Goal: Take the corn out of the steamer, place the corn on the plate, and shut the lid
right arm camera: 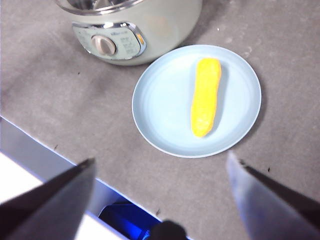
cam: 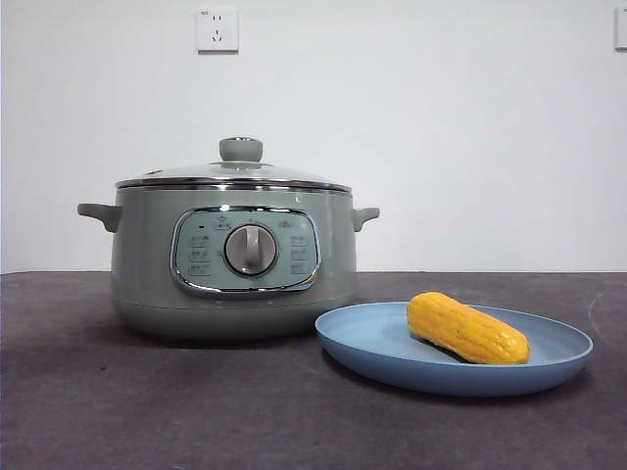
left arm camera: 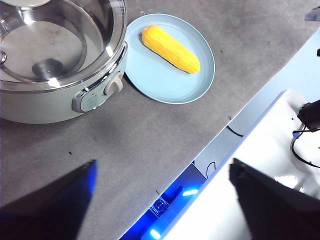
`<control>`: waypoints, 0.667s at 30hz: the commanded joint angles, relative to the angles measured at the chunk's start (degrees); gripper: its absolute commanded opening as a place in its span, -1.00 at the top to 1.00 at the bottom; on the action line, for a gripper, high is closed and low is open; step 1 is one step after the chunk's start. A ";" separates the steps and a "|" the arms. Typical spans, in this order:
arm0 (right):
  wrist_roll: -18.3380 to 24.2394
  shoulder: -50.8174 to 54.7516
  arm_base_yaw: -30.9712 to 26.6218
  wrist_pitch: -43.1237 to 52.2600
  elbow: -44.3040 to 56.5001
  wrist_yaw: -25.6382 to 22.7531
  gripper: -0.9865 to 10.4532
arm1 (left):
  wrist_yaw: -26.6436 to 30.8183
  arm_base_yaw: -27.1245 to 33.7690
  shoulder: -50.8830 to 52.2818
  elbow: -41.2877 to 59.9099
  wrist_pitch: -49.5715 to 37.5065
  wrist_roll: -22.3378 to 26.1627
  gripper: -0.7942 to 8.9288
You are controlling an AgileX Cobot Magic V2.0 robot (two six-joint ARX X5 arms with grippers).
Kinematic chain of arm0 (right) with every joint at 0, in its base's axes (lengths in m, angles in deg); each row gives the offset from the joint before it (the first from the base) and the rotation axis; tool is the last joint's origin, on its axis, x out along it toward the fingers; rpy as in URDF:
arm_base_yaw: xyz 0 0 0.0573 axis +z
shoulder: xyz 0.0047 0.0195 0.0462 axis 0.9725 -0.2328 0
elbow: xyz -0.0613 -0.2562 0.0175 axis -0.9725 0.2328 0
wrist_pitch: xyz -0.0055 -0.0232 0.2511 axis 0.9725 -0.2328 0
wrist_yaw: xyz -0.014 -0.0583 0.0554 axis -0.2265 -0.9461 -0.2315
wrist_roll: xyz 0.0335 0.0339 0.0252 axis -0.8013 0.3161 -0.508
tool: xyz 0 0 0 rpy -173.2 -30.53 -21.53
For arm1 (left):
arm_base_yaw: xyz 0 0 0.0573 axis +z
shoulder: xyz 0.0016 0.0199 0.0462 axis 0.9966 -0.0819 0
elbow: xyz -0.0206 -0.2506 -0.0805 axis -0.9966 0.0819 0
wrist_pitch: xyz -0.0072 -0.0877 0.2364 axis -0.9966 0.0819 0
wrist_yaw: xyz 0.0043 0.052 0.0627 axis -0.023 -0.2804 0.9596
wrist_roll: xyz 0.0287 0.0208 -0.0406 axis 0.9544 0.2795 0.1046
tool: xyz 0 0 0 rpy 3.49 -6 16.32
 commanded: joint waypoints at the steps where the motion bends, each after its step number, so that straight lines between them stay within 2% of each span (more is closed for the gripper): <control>1: 0.48 0.13 0.11 -0.39 0.35 0.04 0.72 | 0.02 -0.15 0.00 0.07 0.07 -0.11 0.77; 2: 0.48 0.13 0.11 -0.50 0.35 0.04 0.84 | 0.04 -0.15 0.00 0.07 0.09 -0.07 0.88; 3: 0.48 0.13 0.11 -0.52 0.35 0.04 0.85 | 0.04 -0.13 0.00 0.07 0.09 -0.02 0.85; 20: 0.42 0.13 0.11 -0.48 0.35 -0.17 0.82 | 0.37 -0.13 0.00 0.07 -0.35 0.33 0.84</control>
